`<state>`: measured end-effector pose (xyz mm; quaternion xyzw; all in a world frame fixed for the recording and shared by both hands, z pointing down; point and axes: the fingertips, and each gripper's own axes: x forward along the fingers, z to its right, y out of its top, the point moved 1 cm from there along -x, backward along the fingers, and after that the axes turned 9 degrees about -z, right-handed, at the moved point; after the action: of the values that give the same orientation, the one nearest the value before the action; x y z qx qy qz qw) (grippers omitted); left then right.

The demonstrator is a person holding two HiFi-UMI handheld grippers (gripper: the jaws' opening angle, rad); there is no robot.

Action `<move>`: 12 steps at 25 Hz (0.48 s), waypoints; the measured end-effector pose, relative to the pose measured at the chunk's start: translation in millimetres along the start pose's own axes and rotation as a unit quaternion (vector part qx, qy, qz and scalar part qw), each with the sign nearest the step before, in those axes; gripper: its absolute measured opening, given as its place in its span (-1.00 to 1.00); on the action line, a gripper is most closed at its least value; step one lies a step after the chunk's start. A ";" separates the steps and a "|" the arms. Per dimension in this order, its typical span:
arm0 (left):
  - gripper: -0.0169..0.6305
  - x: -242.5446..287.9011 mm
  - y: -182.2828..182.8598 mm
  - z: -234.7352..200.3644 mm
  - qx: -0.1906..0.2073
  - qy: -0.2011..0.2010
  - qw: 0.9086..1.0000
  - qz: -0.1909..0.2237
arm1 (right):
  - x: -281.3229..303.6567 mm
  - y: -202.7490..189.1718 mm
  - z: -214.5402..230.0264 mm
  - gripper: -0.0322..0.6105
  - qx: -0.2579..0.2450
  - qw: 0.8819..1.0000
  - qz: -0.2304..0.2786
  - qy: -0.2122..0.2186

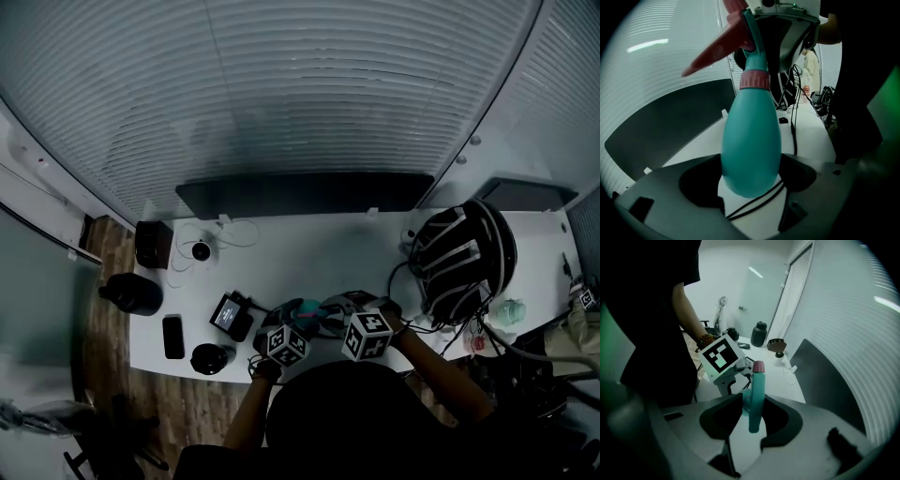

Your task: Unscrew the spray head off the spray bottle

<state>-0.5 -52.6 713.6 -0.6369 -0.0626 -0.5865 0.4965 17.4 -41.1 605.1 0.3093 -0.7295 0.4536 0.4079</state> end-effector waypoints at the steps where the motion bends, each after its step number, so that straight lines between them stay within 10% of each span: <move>1: 0.23 -1.7 0.0 0.4 0.002 0.001 1.000 -0.004 | 2.0 -0.2 -1.1 -0.52 -0.007 1.000 -0.008 0.000; 6: 0.22 -11.7 -4.9 2.5 0.018 -0.004 1.000 -0.019 | 0.0 3.3 -6.7 -0.53 -0.031 0.999 -0.014 0.016; 12: 0.21 -17.6 -3.9 14.7 0.075 -0.033 0.996 -0.022 | -6.2 3.4 -27.1 -0.52 -0.195 0.981 -0.023 0.004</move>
<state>1.6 -31.5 704.2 -0.6153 -0.1363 -0.5698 0.5274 26.0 -14.5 605.2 0.2387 -0.7948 0.2945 0.4738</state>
